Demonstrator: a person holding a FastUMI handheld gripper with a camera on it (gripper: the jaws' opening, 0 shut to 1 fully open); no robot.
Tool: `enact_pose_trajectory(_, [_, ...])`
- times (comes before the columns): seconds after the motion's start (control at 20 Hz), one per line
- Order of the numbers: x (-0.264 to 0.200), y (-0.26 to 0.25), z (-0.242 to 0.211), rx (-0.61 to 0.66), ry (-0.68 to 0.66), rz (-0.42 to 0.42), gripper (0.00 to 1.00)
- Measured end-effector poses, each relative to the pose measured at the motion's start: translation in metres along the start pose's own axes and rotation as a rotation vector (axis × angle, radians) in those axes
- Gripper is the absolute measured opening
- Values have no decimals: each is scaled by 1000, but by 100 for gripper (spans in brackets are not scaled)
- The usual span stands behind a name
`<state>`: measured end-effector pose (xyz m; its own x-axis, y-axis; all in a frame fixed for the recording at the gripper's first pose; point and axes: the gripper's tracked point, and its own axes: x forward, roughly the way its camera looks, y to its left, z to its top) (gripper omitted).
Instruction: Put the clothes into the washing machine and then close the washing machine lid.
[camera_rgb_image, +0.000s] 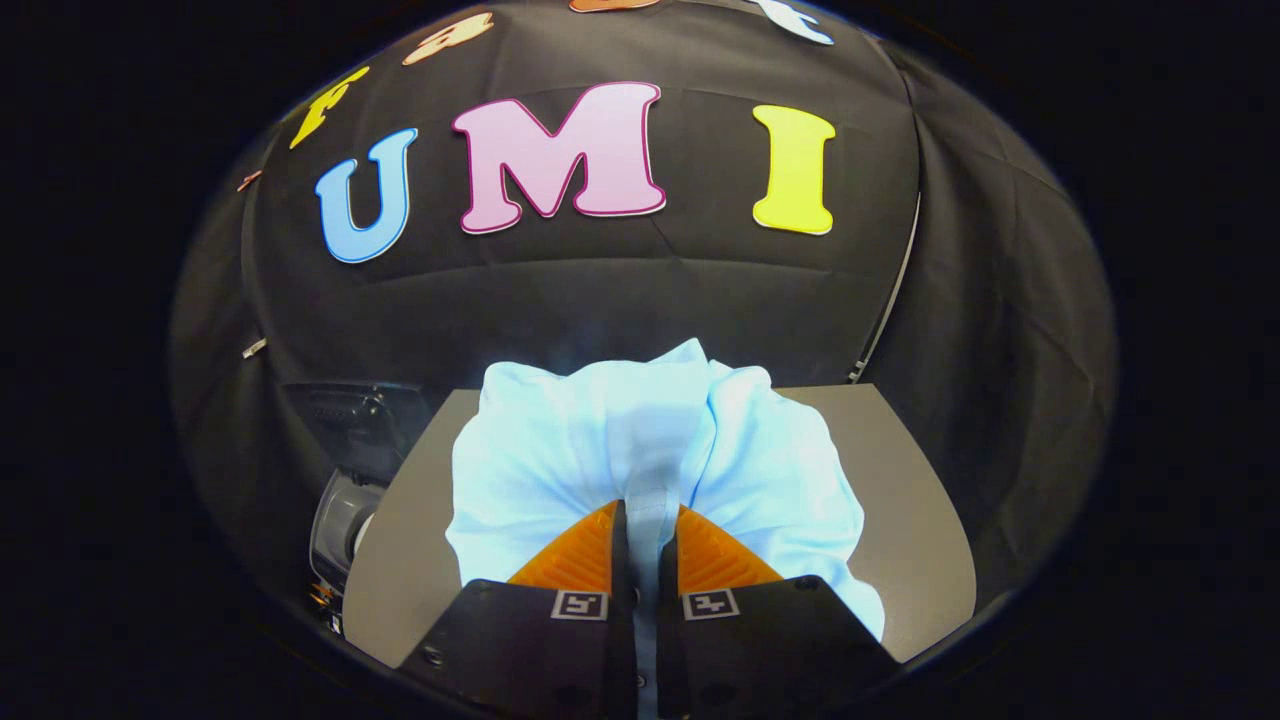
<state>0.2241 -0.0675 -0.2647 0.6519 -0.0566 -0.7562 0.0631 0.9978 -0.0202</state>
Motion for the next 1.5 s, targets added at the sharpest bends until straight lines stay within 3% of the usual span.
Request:
enact_pose_trajectory(0.15, [-18,5,10,27,-25,26,13])
enact_pose_trajectory(0.65, [-158,43,107,4,-364,119,12])
enact_pose_trajectory(0.9, [-212,91,147,-17,-494,188,12])
enact_pose_trajectory(1.1, [-228,141,163,-30,-550,261,12])
enact_pose_trajectory(1.5, [-205,270,157,-67,-521,475,12])
